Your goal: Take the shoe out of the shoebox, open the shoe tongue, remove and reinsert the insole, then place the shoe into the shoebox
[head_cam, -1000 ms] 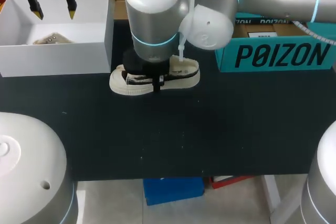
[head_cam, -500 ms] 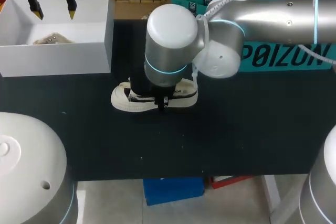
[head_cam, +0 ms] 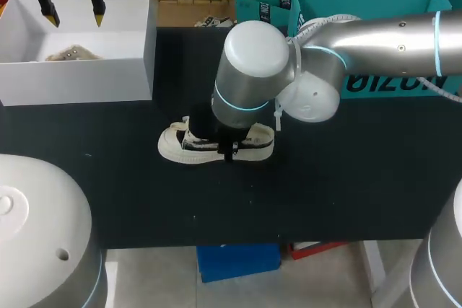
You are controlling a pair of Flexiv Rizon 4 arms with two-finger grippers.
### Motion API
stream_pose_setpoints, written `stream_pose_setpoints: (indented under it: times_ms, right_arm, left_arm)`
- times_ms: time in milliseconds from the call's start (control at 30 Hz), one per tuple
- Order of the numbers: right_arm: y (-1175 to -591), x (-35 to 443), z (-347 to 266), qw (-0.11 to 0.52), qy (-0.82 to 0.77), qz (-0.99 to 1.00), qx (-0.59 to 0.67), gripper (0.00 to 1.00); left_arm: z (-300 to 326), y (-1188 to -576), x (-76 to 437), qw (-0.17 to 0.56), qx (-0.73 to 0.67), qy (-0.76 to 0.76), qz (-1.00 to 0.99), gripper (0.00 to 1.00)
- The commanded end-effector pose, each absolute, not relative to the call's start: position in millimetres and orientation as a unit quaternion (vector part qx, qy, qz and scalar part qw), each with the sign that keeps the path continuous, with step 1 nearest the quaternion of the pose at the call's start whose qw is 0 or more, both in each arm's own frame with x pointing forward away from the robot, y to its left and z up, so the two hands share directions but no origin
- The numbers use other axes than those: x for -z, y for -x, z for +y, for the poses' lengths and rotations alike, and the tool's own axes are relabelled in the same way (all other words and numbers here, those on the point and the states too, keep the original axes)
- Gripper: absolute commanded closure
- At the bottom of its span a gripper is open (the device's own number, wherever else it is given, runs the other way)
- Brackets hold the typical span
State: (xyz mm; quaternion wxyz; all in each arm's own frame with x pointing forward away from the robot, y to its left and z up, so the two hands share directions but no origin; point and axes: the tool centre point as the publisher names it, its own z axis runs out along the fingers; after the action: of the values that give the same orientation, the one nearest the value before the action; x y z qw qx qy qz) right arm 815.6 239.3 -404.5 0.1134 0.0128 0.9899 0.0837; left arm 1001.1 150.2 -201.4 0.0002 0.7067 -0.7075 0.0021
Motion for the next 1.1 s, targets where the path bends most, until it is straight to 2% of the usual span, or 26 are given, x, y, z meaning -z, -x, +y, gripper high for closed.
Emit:
stream_pose_setpoints:
  times_ms: [33,333,667,1100]
  right_arm:
    - [-814,399,236,0.111,-0.012,0.990,-0.086,0.00]
    - [-813,357,220,0.102,-0.005,0.991,-0.082,0.00]
    - [-824,315,205,0.092,0.024,0.984,-0.151,0.00]
    - [-825,315,185,0.104,0.063,0.954,-0.274,0.00]
  left_arm:
    - [150,-1001,201,0.000,-0.001,-0.707,-0.707,0.00]
    - [150,-1001,201,0.000,-0.001,-0.707,-0.707,0.00]
    - [150,-1001,201,0.000,-0.001,-0.707,-0.707,0.00]
    - [150,-1001,201,0.000,-0.001,-0.707,-0.707,0.00]
